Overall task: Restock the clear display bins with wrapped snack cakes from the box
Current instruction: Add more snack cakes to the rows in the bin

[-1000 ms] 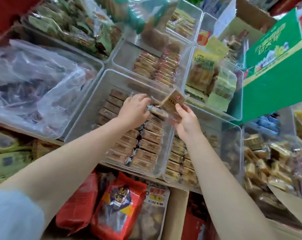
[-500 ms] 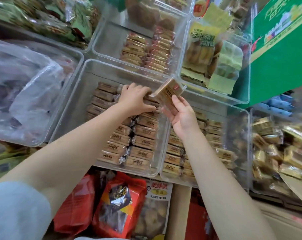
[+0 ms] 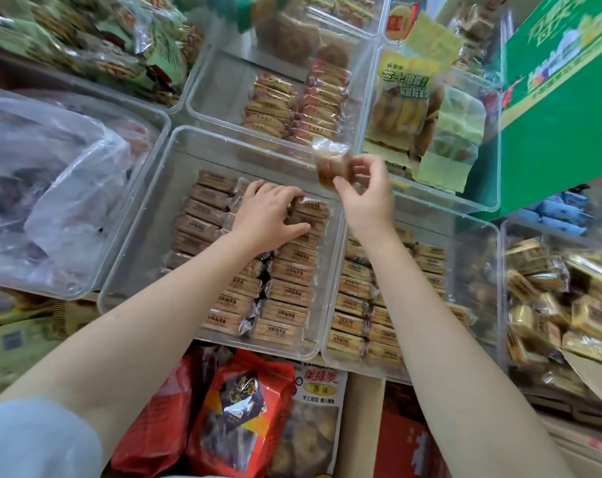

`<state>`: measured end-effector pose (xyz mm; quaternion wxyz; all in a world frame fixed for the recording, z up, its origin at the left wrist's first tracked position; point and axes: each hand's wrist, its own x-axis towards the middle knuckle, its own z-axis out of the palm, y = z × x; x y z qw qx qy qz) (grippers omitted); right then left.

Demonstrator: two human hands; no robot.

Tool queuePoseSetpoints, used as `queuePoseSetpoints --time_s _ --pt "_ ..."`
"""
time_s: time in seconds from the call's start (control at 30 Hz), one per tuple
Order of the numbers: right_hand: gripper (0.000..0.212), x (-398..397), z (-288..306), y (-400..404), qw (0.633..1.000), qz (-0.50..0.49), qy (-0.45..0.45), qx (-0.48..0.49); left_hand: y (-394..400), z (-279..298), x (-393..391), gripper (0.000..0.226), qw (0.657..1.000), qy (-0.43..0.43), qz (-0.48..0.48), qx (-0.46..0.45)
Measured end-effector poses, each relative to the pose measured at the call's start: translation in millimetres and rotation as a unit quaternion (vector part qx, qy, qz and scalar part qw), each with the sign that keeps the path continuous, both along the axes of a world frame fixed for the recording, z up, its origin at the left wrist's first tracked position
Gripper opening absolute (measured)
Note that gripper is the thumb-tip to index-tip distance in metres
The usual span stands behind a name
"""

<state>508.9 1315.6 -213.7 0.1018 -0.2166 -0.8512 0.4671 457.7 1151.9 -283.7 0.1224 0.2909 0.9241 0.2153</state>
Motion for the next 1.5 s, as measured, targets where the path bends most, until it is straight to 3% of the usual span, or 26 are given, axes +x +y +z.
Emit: queuePoseSetpoints --time_s 0.13,0.27,0.47,0.67,1.03,1.5 --pt "0.028 -7.2 -25.8 3.4 0.98 0.086 0.002 0.18 -2.5 -0.7 3.7 0.064 1.0 0.007 0.008 0.02" --pt "0.032 -11.2 -42.2 -4.1 0.926 0.117 -0.007 0.36 -2.5 -2.4 10.6 0.068 0.998 0.012 0.04 0.052" --pt "0.027 -6.5 -54.2 -19.7 0.87 0.114 0.046 0.478 -3.5 -6.3 17.3 0.064 0.996 0.038 0.057 0.061" --pt "0.018 -5.4 -53.0 -23.6 0.828 0.15 0.011 0.54 -3.3 -8.8 23.6 0.059 0.994 0.056 0.062 0.064" --pt "0.06 13.7 -53.5 -48.1 0.82 0.174 -0.248 0.486 -12.9 -7.5 24.6 0.057 0.998 0.051 0.031 0.036" --pt "0.06 8.9 -42.4 -40.0 0.754 0.252 -0.326 0.511 -17.8 -6.2 22.3 0.057 0.998 0.027 -0.015 -0.054"
